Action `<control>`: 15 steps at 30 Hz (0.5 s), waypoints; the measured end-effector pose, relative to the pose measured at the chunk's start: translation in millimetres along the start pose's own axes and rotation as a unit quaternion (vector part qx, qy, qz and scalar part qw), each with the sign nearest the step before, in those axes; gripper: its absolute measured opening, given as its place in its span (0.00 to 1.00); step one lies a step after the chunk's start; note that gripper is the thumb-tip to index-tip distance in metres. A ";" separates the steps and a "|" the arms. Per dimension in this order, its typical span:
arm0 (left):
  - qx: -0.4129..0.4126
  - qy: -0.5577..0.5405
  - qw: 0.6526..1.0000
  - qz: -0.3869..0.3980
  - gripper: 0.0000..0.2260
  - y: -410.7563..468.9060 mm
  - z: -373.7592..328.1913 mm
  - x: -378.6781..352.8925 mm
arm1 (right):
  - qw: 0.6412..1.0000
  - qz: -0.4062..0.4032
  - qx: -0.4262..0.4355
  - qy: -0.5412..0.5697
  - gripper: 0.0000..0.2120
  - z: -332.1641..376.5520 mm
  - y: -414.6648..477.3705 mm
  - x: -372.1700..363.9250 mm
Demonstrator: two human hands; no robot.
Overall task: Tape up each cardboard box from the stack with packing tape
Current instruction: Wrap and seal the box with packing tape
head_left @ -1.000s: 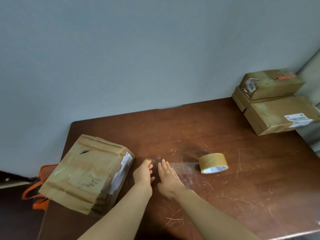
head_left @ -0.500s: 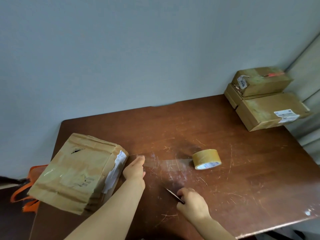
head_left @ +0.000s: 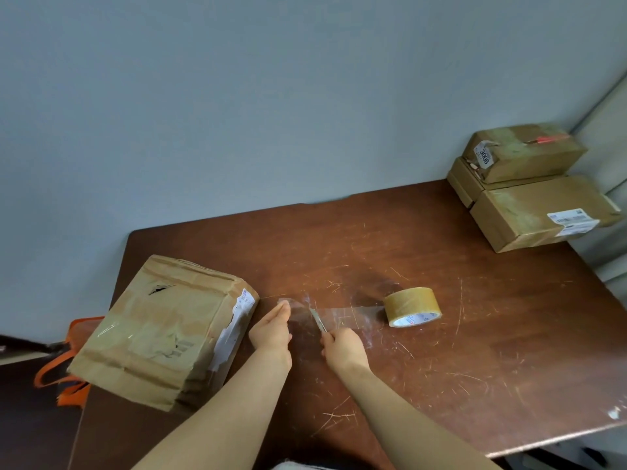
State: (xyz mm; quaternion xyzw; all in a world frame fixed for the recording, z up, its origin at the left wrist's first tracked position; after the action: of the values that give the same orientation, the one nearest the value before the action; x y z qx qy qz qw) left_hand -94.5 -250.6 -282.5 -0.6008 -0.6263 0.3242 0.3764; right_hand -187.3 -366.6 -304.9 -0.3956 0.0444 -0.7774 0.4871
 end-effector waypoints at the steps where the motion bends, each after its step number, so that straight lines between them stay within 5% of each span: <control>1: -0.002 0.002 1.000 0.003 0.11 0.0 1.0 -0.2 | 1.000 0.004 0.007 -0.020 0.16 3.4 2.9 -1.7; 8: -0.057 0.010 0.998 0.001 0.10 -6.8 -23.9 2.0 | 0.989 0.072 0.088 -0.098 0.12 1.3 -33.6 -22.4; 11: -0.065 0.040 0.996 0.044 0.09 -11.6 -38.1 -2.8 | 0.985 0.071 0.115 -0.110 0.20 6.3 -45.7 -19.7; 13: -0.049 0.055 0.993 0.089 0.06 -17.8 -43.2 -6.7 | 0.985 0.022 0.137 -0.102 0.21 22.4 -45.4 0.0; 15: -0.026 0.063 0.989 0.132 0.05 -27.6 -49.0 -7.0 | 0.990 -0.062 0.115 0.049 0.19 40.0 -43.9 29.5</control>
State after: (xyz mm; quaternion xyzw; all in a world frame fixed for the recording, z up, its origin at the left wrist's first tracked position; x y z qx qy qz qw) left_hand -66.4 -261.7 -234.5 -0.7072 -0.5243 0.3165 0.3533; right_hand -198.9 -354.4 -240.8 -0.3008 -0.0458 -0.8243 0.4775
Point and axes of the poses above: each hand's wrist, its own y-axis towards the middle knuckle, its own x-axis out of the back of the hand, z = x × y, the point moved 8 cm from there along y, towards the middle knuckle, and after that the axes turned 13 degrees about x, right-handed, at the moved point
